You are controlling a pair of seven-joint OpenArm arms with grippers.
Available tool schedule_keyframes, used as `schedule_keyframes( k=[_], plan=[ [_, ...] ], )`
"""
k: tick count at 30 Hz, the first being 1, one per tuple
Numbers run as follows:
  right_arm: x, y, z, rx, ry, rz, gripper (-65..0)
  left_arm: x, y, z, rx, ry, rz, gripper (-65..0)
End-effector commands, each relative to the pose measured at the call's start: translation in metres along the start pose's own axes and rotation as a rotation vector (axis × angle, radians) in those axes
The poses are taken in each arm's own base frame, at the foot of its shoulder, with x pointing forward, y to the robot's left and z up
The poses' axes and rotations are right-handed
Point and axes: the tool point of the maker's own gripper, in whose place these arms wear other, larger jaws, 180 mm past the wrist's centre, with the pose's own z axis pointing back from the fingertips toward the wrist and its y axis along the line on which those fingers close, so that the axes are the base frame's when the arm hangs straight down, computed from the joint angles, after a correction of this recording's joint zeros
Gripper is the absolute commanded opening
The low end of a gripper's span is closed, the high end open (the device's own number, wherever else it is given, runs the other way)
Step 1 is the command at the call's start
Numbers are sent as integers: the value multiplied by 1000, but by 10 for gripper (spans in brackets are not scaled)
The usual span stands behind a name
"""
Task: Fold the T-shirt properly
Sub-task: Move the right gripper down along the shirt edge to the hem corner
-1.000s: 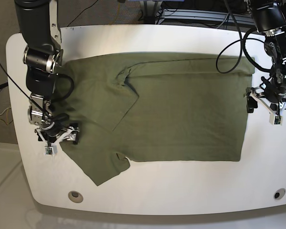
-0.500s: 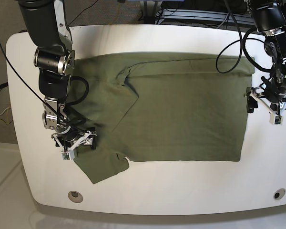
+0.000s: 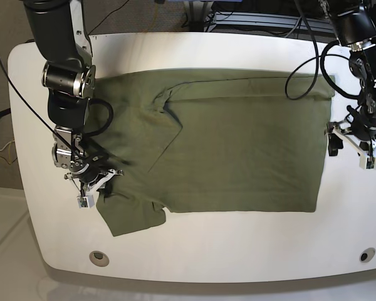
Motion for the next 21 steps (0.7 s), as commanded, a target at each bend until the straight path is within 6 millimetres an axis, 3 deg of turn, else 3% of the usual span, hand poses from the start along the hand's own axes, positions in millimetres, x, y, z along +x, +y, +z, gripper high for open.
schedule_keyframes(
  k=[1, 8, 16, 21],
  plan=[
    [-1, -9, 3, -18, 38, 23, -650, 19, 9, -1, 12, -53, 5, -140],
    [-3, -11, 4, -21, 44, 23, -650, 32, 17, -18, 10, -88, 66, -140],
    [-8, -11, 4, -19, 68, 23, -650, 32, 24, -40, 0, -95, 118, -140],
    [-7, -10, 4, -16, 68, 23, -650, 33, 16, -55, -41, -80, 125, -140]
  ],
)
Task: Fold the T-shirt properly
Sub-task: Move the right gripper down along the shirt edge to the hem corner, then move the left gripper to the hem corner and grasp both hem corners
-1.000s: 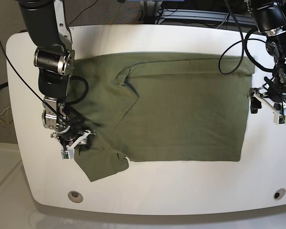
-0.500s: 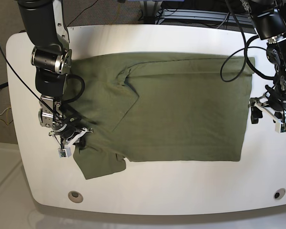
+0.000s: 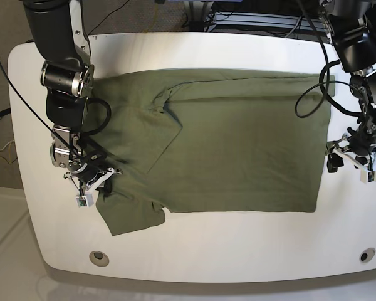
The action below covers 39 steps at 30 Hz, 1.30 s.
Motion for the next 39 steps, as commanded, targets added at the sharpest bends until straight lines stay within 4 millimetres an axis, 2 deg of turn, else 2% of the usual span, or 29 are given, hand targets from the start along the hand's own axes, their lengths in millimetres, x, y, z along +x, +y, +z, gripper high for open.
schedule_keyframes(
  k=[1, 6, 14, 21, 27, 33, 36, 39],
  plan=[
    [-3, -5, 1, -11, 55, 23, -650, 28, 0, -3, -34, -61, -17, -140],
    [-4, -5, 2, -11, 57, 23, -650, 30, -6, -14, -89, -48, -9, -140],
    [-4, -5, 2, -10, 57, 24, -650, 42, -4, -29, -99, -109, 63, -140],
    [-4, -7, 2, -13, 57, 24, -650, 38, -2, -46, -108, -117, 152, -140],
    [-4, -5, 2, -10, 58, 24, -650, 25, -18, -60, -136, -110, 141, -140],
    [-4, -5, 2, -10, 58, 24, -650, 15, -47, -71, -182, -123, 151, -140],
    [-4, -4, 1, -8, 58, 23, -650, 9, -53, -74, -188, -113, 167, -140],
    [-4, -4, 1, -8, 58, 23, -650, 12, -62, -78, -202, -115, 179, -140]
  ],
)
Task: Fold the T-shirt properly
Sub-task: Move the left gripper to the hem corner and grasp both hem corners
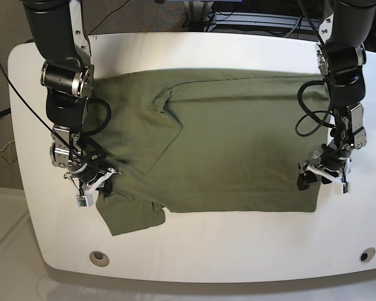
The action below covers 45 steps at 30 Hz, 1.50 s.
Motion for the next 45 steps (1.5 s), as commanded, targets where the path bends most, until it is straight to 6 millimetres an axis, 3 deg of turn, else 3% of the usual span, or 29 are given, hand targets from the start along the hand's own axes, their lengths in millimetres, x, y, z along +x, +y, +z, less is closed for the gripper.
schedule_keyframes(
  k=[1, 11, 18, 21, 25, 34, 45],
  plan=[
    [-4, -5, 1, -12, 59, 24, -650, 15, -8, -6, -18, -18, 5, -140],
    [-9, -5, 2, -13, 85, 24, -650, 4, -28, -14, -51, -3, 30, -140],
    [-9, -5, 2, -13, 85, 24, -650, 1, -31, -15, -58, 4, 32, -154],
    [-9, -5, 2, -13, 85, 24, -650, 1, -31, -15, -58, 6, 32, -287],
    [-9, -5, 2, -13, 85, 24, -650, 3, -29, -15, -50, -2, 33, -650],
    [-9, -5, 2, -12, 84, 21, -650, 9, -13, -7, -24, -14, 13, -650],
    [6, -10, 7, -29, 101, 54, -650, 30, -20, 7, -39, -84, -75, -650]
  ],
)
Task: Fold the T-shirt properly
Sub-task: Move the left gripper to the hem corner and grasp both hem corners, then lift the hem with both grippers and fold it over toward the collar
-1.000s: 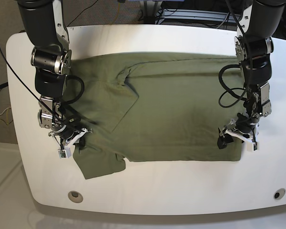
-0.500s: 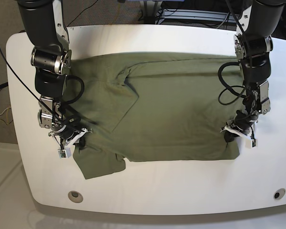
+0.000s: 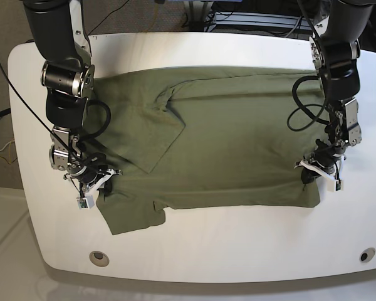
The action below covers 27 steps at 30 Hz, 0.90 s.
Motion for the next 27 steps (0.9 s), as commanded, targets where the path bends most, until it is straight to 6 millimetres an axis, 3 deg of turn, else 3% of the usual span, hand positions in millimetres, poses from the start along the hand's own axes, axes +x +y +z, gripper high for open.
schedule_keyframes(
  k=[1, 27],
  plan=[
    [7, -10, 6, -31, 46, 51, -650, 44, -3, 5, -10, -108, -42, -650],
    [49, -12, 52, -143, -1, 229, -650, 79, -6, 6, -4, -126, -116, -650]
  ],
)
